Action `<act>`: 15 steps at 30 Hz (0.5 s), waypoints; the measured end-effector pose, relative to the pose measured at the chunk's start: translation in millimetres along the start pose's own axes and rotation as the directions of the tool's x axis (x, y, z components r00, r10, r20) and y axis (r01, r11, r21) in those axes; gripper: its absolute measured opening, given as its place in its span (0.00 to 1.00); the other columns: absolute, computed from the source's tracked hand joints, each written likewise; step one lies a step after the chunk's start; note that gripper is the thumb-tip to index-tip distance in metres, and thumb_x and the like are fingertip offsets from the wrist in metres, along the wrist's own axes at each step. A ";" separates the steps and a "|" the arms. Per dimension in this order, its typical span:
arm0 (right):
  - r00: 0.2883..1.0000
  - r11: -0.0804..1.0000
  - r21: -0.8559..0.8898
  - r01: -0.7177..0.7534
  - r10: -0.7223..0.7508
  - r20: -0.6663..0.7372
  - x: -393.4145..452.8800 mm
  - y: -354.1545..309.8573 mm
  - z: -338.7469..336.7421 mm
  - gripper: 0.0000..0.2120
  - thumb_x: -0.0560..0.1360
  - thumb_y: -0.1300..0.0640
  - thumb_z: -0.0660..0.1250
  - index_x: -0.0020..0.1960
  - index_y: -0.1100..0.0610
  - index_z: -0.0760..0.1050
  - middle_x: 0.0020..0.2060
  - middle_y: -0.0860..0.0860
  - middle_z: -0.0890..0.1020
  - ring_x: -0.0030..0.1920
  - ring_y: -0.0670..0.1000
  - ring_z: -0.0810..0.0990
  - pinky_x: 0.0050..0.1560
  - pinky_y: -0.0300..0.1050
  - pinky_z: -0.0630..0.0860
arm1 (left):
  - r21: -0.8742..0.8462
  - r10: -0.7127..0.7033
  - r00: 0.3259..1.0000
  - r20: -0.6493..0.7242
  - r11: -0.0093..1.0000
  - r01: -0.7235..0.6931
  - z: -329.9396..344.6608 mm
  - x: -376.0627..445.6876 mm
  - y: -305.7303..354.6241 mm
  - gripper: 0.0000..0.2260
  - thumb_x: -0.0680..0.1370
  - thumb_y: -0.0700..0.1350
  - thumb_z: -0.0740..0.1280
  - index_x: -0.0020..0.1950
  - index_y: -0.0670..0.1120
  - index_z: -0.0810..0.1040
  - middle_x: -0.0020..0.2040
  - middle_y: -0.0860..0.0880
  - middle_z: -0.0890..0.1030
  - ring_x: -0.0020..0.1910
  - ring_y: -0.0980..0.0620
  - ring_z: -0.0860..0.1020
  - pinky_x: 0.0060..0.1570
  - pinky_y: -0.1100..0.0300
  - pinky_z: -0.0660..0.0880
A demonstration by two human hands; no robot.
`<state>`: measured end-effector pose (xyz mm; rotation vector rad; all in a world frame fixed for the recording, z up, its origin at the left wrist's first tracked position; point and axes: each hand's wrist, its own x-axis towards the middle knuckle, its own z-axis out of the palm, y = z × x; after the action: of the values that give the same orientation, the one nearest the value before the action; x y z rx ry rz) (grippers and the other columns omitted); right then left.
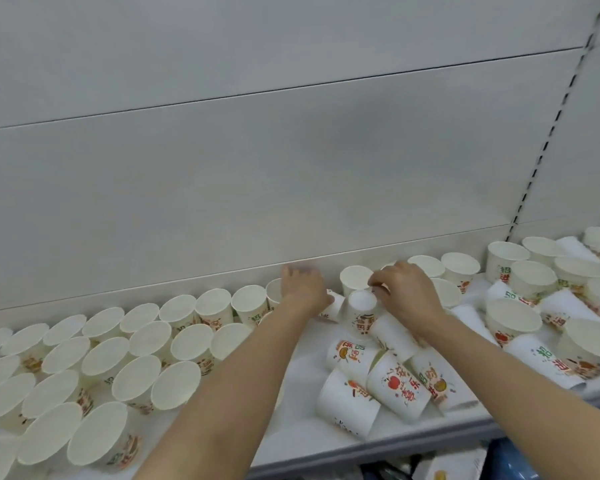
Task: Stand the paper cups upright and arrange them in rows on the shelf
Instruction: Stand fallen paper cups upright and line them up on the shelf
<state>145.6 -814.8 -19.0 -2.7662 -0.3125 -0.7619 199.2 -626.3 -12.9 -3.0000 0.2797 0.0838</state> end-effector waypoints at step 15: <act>0.882 0.952 -0.022 0.305 -0.274 0.383 44.2 22.9 18.1 0.08 0.72 0.58 0.64 0.48 0.52 0.81 0.38 0.52 0.75 0.49 0.53 0.70 0.40 0.44 0.54 | -0.158 -0.050 0.963 -0.266 0.987 0.008 12.8 -18.6 -2.3 0.07 0.73 0.51 0.69 0.50 0.54 0.80 0.46 0.54 0.83 0.52 0.52 0.77 0.60 0.57 0.53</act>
<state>197.5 -825.0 -15.1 -2.9712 -0.8031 -0.2946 180.8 -619.0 -24.0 -3.1675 0.2659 -0.3236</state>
